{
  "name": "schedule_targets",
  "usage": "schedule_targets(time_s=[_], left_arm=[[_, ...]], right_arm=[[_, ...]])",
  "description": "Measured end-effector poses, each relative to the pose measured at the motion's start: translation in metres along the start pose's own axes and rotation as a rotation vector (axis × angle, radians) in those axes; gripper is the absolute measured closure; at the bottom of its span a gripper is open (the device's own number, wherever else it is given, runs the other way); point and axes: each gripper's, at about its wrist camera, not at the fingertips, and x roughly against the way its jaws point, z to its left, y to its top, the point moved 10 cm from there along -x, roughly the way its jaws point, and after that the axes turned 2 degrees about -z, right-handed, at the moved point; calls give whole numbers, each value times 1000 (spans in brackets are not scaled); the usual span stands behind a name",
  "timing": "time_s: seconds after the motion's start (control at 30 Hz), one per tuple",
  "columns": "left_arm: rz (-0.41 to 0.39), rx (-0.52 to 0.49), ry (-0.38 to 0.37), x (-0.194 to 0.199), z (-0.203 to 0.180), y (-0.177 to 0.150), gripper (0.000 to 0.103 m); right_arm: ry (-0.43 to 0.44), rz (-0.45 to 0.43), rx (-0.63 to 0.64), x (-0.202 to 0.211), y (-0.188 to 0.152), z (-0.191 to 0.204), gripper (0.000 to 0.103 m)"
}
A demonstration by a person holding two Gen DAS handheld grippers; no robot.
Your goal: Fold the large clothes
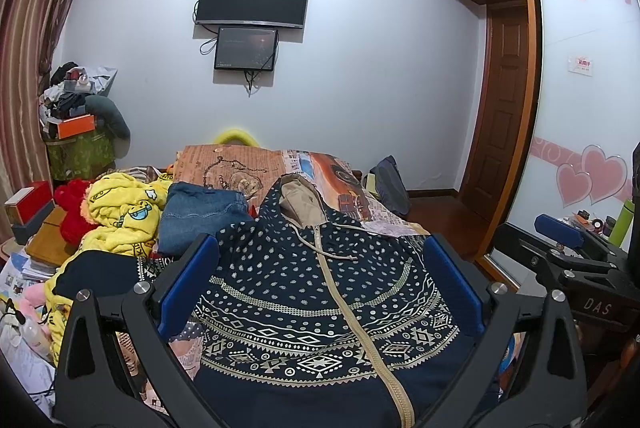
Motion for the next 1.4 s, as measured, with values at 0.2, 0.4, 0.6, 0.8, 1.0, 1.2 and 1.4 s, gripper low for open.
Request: schedule_targets(time_s=[0.2,0.4,0.6,0.8,1.0,1.2,1.4], left_arm=[[-1,0,0,0,0,-1,0],[3,1,3,-2,1,-2,0],[13,8,5,-12,9,-4,0],[10,20,59,-26,36,-4,0],[20,42,163,-48,86,-3,0],[48,68,296,-76,158,-11,0],[148,176,348,-108,244,-43,0]], right_arm=[[-1,2,-1,-1,0,-1,5],[-4,13,-5,-5,-1,-2,5],[-14,44,-6,-16,-4,-2,5],[-28,88,7,-36,-10,-2,5],[-35,145,24,-67,-17,0,5],[-36,203,44,-109,-21,0,5],[-41,260,80,-157,-19,-1,5]])
